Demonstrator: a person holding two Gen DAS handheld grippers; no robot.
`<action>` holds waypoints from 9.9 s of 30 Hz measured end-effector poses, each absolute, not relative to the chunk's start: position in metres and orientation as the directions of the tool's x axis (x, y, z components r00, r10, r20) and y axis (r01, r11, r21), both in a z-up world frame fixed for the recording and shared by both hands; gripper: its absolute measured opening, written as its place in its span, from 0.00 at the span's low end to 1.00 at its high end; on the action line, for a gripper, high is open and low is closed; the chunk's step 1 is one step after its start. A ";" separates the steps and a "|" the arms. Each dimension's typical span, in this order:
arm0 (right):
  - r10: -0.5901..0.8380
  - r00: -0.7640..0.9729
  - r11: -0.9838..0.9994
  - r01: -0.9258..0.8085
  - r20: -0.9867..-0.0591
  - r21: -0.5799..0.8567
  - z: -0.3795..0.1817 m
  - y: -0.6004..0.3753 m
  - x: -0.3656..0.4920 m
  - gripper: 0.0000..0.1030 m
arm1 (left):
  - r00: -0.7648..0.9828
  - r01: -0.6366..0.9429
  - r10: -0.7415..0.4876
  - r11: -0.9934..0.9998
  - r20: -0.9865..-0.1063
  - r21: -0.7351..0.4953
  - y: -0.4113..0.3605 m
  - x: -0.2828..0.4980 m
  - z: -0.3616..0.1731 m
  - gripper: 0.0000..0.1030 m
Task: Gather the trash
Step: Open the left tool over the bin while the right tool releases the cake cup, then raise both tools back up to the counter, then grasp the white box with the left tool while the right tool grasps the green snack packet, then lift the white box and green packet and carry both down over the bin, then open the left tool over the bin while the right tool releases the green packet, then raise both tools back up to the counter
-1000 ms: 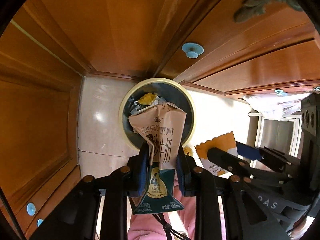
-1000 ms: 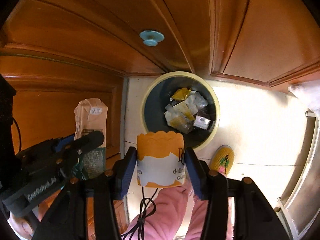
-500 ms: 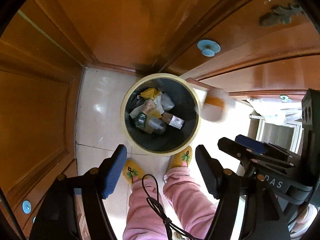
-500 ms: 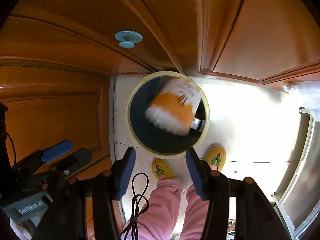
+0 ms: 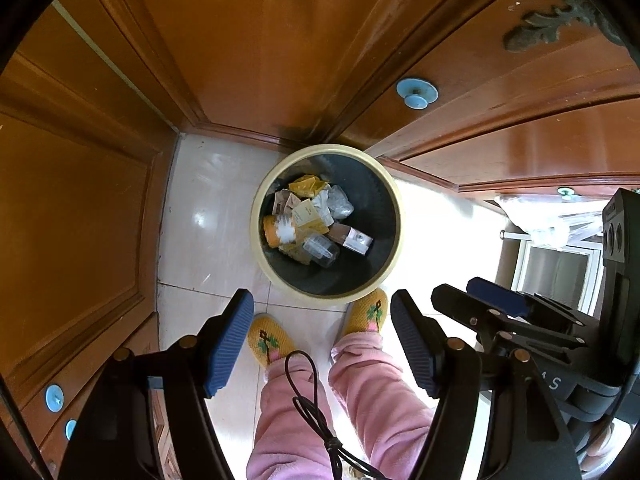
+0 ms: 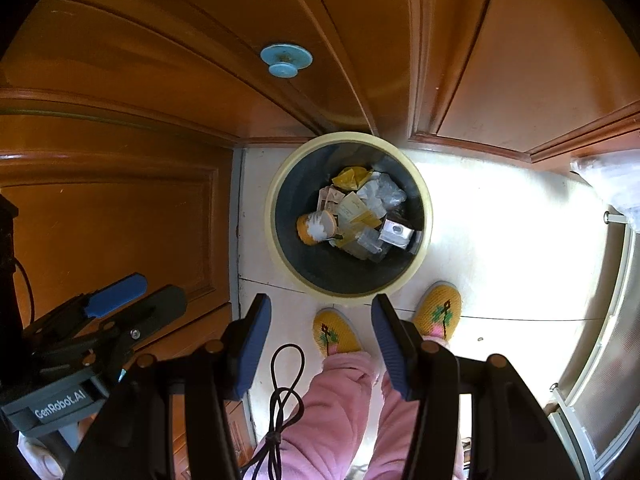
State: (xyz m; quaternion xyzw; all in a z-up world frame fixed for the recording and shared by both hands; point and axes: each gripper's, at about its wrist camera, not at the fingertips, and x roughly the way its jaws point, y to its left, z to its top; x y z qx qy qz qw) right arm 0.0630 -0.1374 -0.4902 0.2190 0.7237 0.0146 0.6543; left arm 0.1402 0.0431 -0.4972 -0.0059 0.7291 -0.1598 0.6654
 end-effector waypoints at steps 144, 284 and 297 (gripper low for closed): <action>0.308 0.441 0.949 -0.201 -0.843 0.242 -0.181 -0.155 0.598 0.43 | 0.337 0.054 -0.167 0.986 -0.927 -0.158 0.045 0.535 -0.150 0.33; 0.388 0.200 0.832 0.345 -0.900 0.435 -0.300 -0.122 0.065 0.34 | 0.165 0.258 -0.282 0.937 -0.945 -0.234 0.085 0.147 -0.280 0.83; 0.352 0.422 0.872 0.176 -0.835 0.457 -0.129 -0.102 0.095 0.34 | 0.513 0.293 -0.275 0.947 -0.813 -0.135 0.114 0.166 -0.090 0.88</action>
